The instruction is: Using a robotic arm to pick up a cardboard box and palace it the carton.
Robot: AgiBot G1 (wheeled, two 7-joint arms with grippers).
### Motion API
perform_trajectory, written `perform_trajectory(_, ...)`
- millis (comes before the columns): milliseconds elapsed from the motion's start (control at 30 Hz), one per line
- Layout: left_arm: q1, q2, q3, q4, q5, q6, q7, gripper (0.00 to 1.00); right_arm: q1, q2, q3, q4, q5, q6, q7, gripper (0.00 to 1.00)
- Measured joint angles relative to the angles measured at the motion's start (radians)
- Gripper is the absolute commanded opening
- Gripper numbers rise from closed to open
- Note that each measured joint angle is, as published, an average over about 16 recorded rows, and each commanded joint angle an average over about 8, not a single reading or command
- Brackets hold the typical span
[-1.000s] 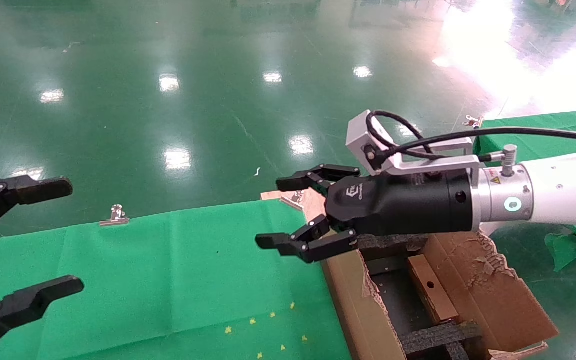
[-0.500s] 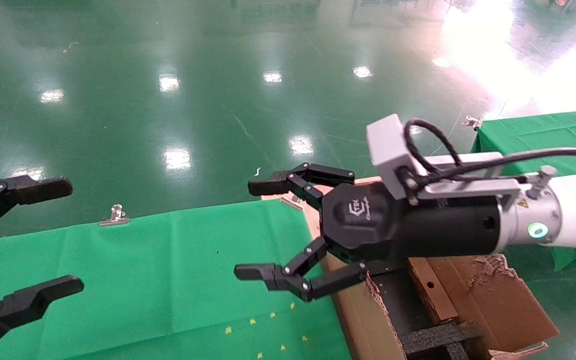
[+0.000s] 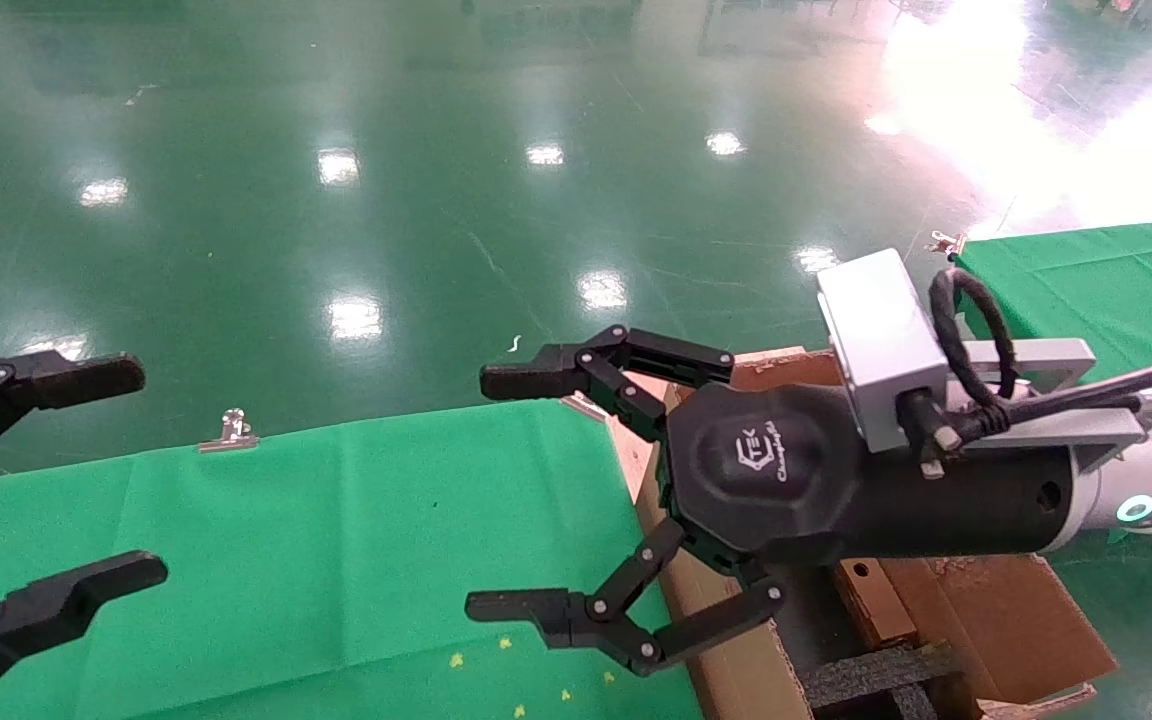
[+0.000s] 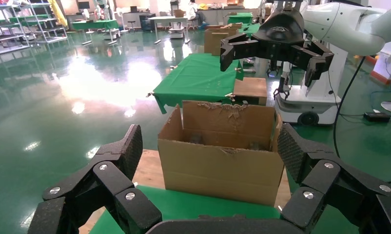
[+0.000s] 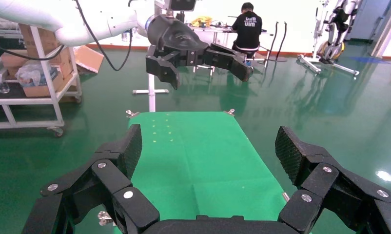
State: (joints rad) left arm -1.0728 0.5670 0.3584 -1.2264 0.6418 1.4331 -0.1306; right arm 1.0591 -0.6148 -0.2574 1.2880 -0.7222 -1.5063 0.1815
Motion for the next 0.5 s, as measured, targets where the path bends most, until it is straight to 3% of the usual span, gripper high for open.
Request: perform_trajectory(500,0.0,0.0,0.0,0.0,0.0,0.0,0.0,1.0,0.01,0.002,-0.015,-0.003,-0.005,0.007,0.005,1.0)
